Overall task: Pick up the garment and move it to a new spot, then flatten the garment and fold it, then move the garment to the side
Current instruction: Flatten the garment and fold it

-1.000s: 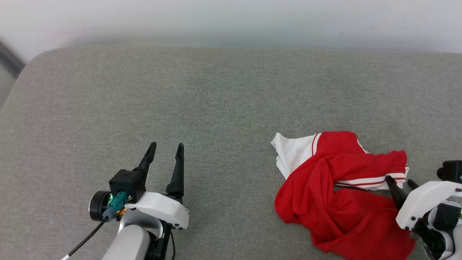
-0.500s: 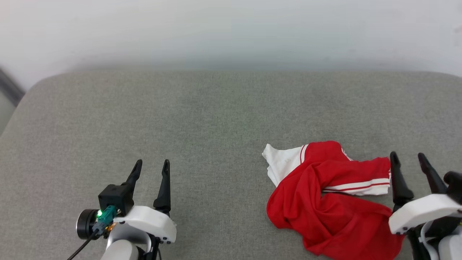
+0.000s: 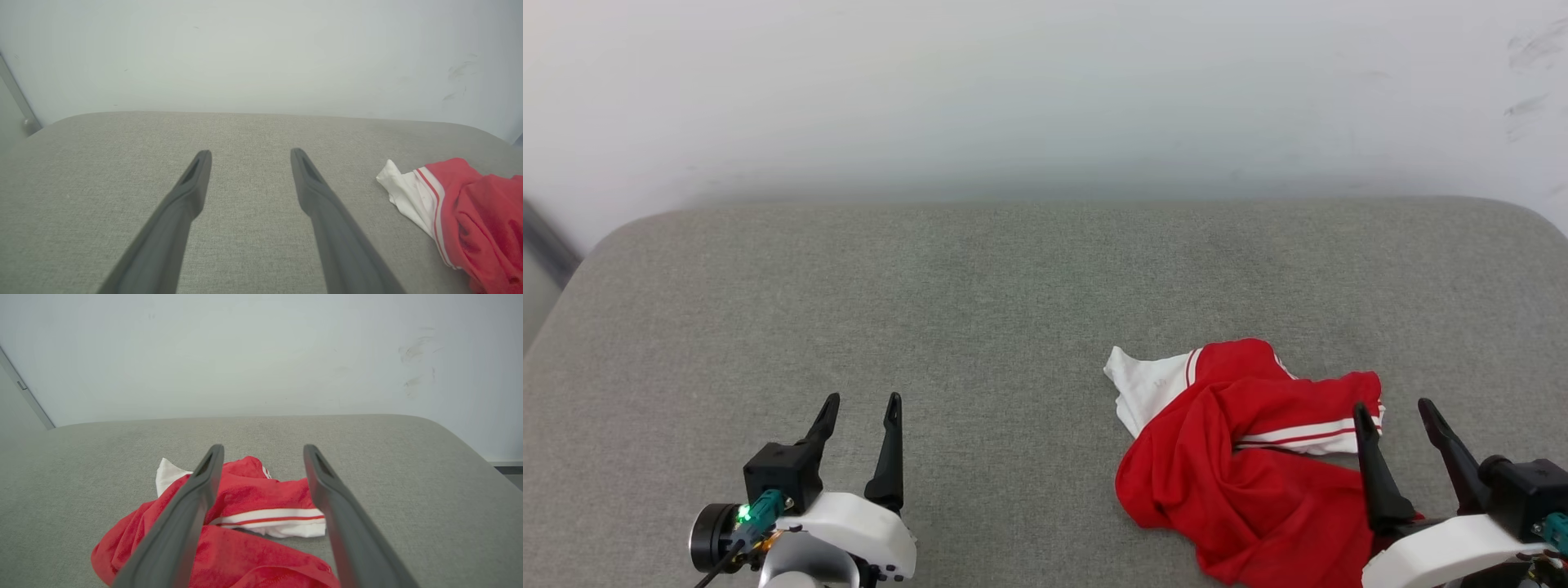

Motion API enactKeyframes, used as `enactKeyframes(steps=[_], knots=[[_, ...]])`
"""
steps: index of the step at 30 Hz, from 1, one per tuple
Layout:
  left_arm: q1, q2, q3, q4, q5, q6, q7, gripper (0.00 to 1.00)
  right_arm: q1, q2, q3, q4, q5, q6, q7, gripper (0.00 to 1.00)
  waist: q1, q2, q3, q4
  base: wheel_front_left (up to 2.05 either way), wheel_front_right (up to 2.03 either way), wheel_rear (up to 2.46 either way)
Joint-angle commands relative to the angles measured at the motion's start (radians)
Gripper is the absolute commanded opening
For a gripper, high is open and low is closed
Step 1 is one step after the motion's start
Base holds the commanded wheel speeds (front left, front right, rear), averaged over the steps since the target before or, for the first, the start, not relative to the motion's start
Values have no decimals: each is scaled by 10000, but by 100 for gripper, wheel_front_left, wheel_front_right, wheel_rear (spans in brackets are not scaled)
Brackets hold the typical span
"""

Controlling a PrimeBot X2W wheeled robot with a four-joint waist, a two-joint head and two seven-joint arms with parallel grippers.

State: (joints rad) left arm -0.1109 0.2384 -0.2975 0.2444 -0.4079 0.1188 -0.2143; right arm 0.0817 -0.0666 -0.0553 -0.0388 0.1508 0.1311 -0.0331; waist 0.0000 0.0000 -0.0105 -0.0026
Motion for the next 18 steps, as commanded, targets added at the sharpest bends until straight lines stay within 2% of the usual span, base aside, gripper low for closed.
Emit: enactKeyframes(steps=[1, 9, 15, 16, 17, 18], knots=[[34, 6, -32, -95, -2, 65, 38, 100, 132, 70, 34, -138, 16, -7, 31, 100, 0, 0, -5, -21, 0, 0, 0], [-874, -145, -432, -272, 127, -173, 346, 100, 0, 155, -136, -466, -83, -7, 31, 100, 0, 0, 298, -44, 0, 0, 0], [-2966, -543, -1198, 15, 230, -928, 1370, 100, -469, 172, -167, -703, -140, -7, -2, 100, 0, 0, 1102, -204, 0, 0, 0], [-2966, -543, -1198, 15, 230, -928, 1370, 100, -469, 172, -167, -703, -140, -7, -2, 100, 0, 0, 1102, -204, 0, 0, 0], [-3751, -715, -1498, 306, 256, -1245, 1912, 100, -638, 171, -137, -763, -170, -7, -48, 100, 0, 0, 1376, -316, 0, 0, 0], [-3751, -715, -1498, 306, 256, -1245, 1912, 100, -638, 171, -137, -763, -170, -7, -48, 100, 0, 0, 1376, -316, 0, 0, 0]])
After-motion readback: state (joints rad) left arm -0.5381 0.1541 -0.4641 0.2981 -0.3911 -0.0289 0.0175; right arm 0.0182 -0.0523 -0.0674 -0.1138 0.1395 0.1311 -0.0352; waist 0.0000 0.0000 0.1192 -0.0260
